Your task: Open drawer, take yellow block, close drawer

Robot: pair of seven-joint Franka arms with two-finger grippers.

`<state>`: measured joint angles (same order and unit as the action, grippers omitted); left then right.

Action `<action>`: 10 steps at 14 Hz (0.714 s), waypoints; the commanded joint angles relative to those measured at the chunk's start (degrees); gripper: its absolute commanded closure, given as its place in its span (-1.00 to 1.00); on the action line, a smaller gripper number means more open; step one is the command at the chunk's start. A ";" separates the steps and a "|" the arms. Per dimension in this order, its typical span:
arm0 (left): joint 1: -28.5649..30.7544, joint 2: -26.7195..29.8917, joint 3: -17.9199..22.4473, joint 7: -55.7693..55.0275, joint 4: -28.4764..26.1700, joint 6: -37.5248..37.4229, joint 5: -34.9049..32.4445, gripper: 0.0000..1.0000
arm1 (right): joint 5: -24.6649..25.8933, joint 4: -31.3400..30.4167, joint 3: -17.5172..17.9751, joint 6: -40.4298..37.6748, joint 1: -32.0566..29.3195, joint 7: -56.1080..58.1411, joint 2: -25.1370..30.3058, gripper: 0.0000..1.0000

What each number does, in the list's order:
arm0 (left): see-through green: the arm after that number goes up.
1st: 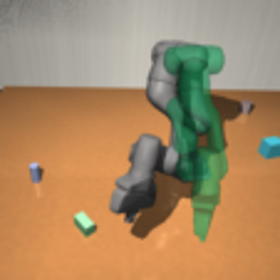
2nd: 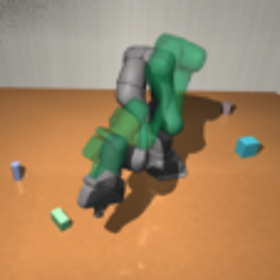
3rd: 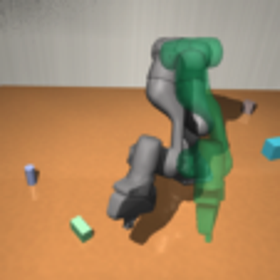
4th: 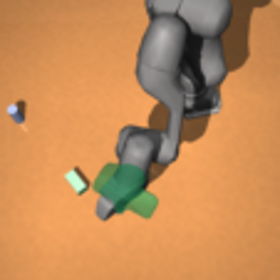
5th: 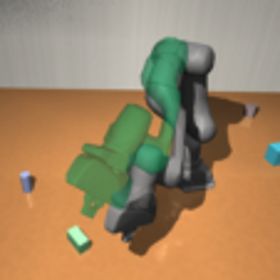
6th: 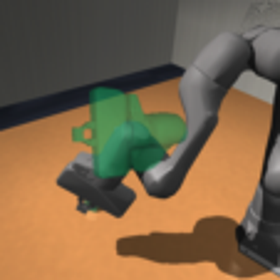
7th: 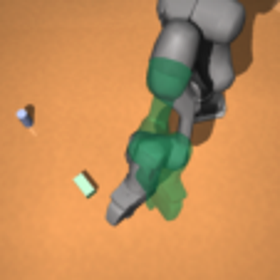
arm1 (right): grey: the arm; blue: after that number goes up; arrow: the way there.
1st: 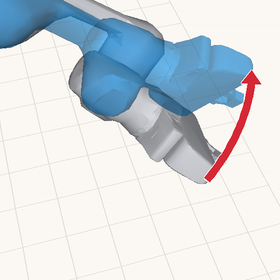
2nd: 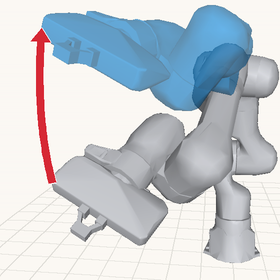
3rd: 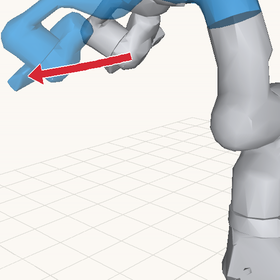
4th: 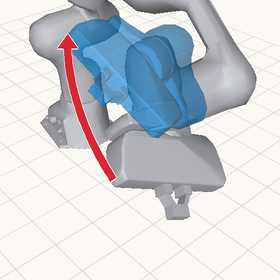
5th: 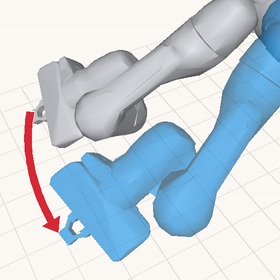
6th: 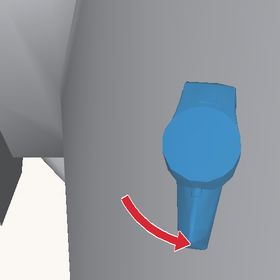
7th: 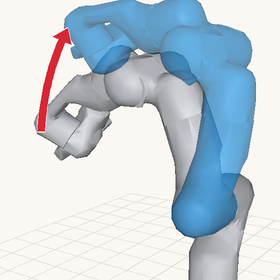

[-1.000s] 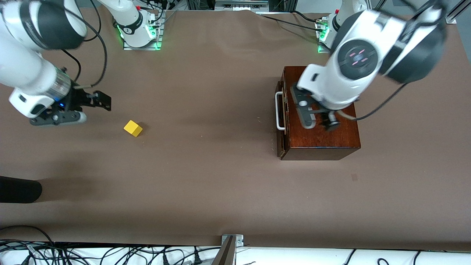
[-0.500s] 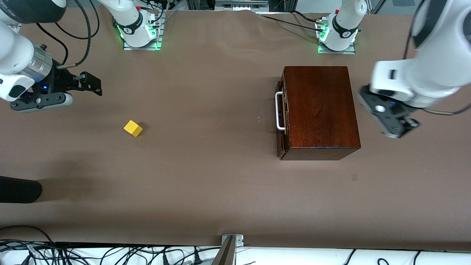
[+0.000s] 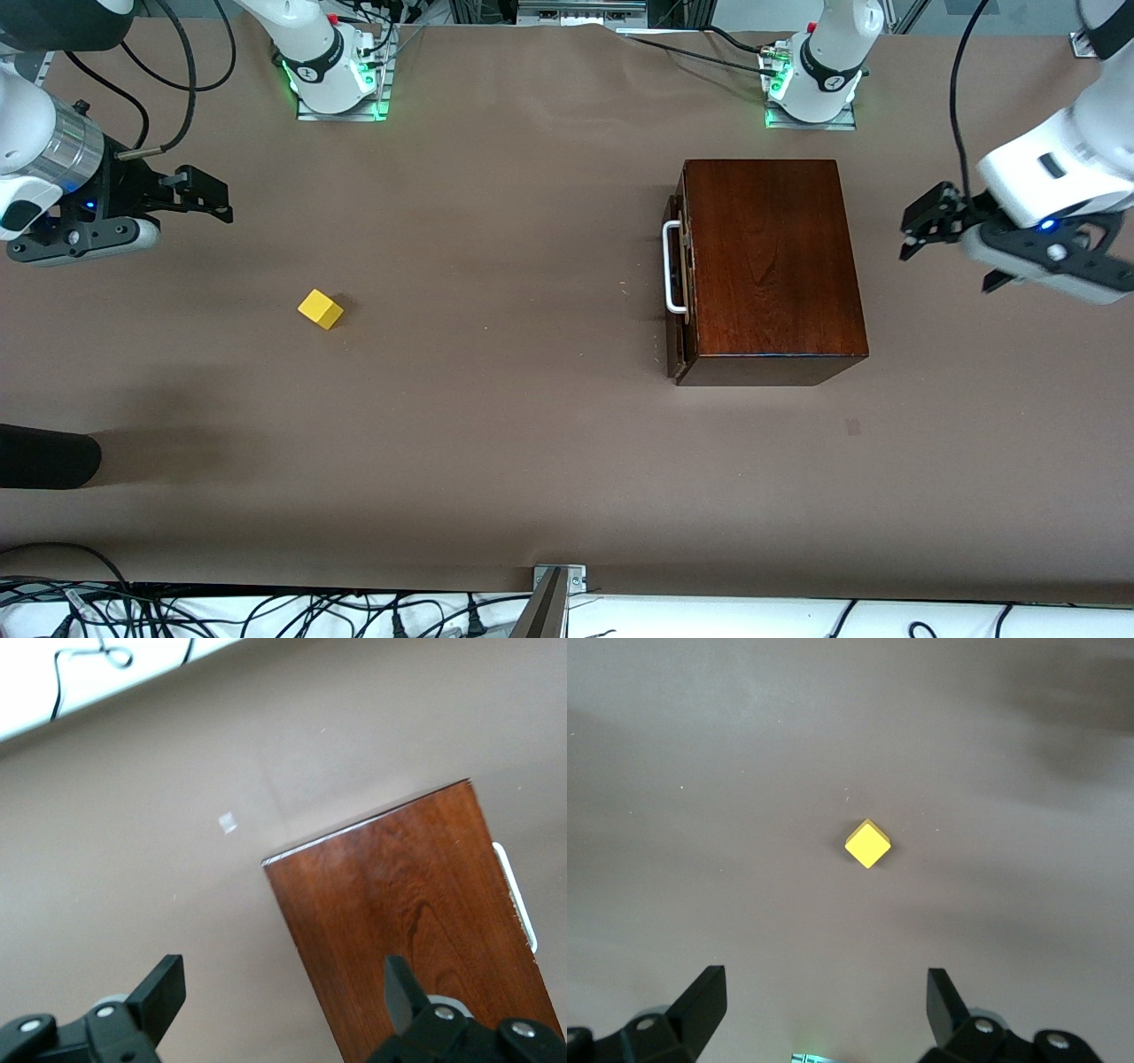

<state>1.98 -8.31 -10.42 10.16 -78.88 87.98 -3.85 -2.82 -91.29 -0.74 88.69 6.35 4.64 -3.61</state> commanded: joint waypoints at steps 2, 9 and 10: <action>-3.46 7.07 7.41 -5.31 -10.84 2.54 2.52 -1.00 | -0.08 1.11 -0.41 -0.89 -0.02 0.98 0.18 -1.00; -3.82 10.68 8.39 -10.95 -16.92 2.37 4.11 -1.00 | 2.89 4.10 -1.20 -0.36 0.06 0.37 -1.84 -1.00; -3.73 10.59 8.39 -10.86 -16.92 2.37 4.11 -1.00 | 2.91 4.10 -1.20 -0.19 0.15 0.19 -1.93 -1.00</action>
<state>-1.05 0.09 -2.86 -0.01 -93.22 89.02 -1.13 -1.19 -88.89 -2.06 88.91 6.30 4.76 -4.72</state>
